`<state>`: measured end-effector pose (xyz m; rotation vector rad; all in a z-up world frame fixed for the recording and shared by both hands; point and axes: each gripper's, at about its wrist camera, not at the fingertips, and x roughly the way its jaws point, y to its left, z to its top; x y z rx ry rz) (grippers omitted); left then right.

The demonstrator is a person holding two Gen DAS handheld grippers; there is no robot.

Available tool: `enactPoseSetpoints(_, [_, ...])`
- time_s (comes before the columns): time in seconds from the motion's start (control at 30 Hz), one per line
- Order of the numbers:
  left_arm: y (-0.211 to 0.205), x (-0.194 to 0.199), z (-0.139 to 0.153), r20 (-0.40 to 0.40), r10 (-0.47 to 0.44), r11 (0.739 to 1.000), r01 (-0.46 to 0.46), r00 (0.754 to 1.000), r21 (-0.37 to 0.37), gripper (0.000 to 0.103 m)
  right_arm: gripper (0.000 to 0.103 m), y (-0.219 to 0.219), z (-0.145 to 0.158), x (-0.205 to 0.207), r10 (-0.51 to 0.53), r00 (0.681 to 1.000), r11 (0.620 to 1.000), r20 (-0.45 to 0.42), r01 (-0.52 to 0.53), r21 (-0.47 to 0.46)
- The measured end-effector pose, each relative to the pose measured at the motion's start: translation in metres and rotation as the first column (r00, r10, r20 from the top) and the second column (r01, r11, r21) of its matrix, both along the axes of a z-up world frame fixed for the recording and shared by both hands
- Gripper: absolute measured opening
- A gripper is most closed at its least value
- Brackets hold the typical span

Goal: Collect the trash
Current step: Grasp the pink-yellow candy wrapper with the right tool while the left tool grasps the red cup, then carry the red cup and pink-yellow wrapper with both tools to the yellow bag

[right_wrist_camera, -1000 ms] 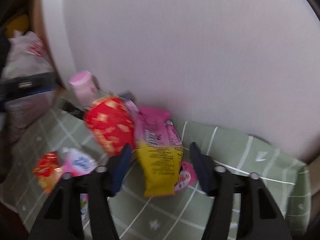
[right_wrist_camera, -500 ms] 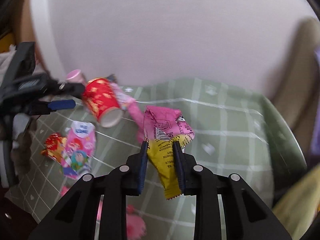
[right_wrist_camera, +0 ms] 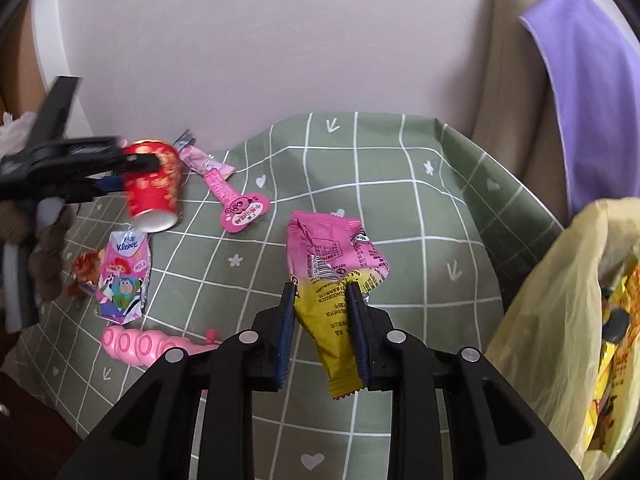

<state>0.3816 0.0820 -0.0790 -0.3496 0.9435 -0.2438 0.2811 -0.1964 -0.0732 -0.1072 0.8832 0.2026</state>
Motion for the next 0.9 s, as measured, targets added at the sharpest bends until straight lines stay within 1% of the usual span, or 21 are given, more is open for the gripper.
enactPoseSetpoints(0.17, [-0.015,-0.027,0.031,0.084,-0.096,0.994,0.092,0.992,0.051,0.055,0.025,0.001,0.008,-0.011,0.028,0.998,0.999,0.047,-0.029,0.018])
enactPoseSetpoints(0.3, [-0.035,-0.053,0.054,0.163,-0.175,0.979,0.155,0.971,0.131,0.055,0.025,-0.002,0.028,-0.025,0.035,0.994,0.998,0.106,-0.040,0.044])
enactPoseSetpoints(0.33, [-0.037,-0.062,0.061,0.186,-0.194,0.974,0.166,0.963,0.156,0.055,0.025,-0.004,0.034,-0.028,0.037,0.992,0.998,0.121,-0.044,0.051])
enactPoseSetpoints(0.37, [-0.049,-0.062,0.067,0.207,-0.208,0.969,0.173,0.956,0.176,0.055,0.025,-0.006,0.039,-0.031,0.040,0.990,0.997,0.133,-0.047,0.055])
enactPoseSetpoints(0.47, [-0.071,-0.084,0.089,0.284,-0.253,0.950,0.183,0.925,0.251,0.055,0.025,-0.012,0.058,-0.046,0.045,0.982,0.997,0.185,-0.055,0.052])
enactPoseSetpoints(0.5, [-0.081,-0.095,0.099,0.322,-0.272,0.941,0.182,0.907,0.284,0.055,0.025,-0.015,0.065,-0.051,0.047,0.978,0.997,0.201,-0.058,0.049])
enactPoseSetpoints(0.57, [-0.092,-0.108,0.109,0.363,-0.301,0.929,0.184,0.882,0.322,0.055,0.025,-0.025,0.083,-0.063,0.042,0.968,0.998,0.246,-0.052,0.036])
enactPoseSetpoints(0.6, [-0.101,-0.116,0.115,0.384,-0.322,0.920,0.191,0.865,0.341,0.056,0.025,-0.030,0.091,-0.068,0.035,0.963,0.999,0.266,-0.044,0.030])
enactPoseSetpoints(0.67, [-0.115,-0.126,0.124,0.403,-0.353,0.913,0.217,0.844,0.345,0.056,0.025,-0.046,0.111,-0.081,0.008,0.948,0.999,0.317,-0.017,0.027])
enactPoseSetpoints(0.77, [-0.134,-0.135,0.136,0.421,-0.378,0.916,0.266,0.825,0.302,0.056,0.025,-0.071,0.136,-0.099,-0.044,0.927,0.999,0.373,0.038,0.022])
enactPoseSetpoints(0.87, [-0.154,-0.141,0.145,0.427,-0.405,0.910,0.310,0.809,0.276,0.056,0.025,-0.095,0.151,-0.116,-0.099,0.910,0.995,0.404,0.100,0.018])
enactPoseSetpoints(0.9, [-0.162,-0.142,0.147,0.427,-0.421,0.904,0.331,0.800,0.271,0.056,0.025,-0.101,0.153,-0.121,-0.116,0.905,0.993,0.409,0.118,0.019])
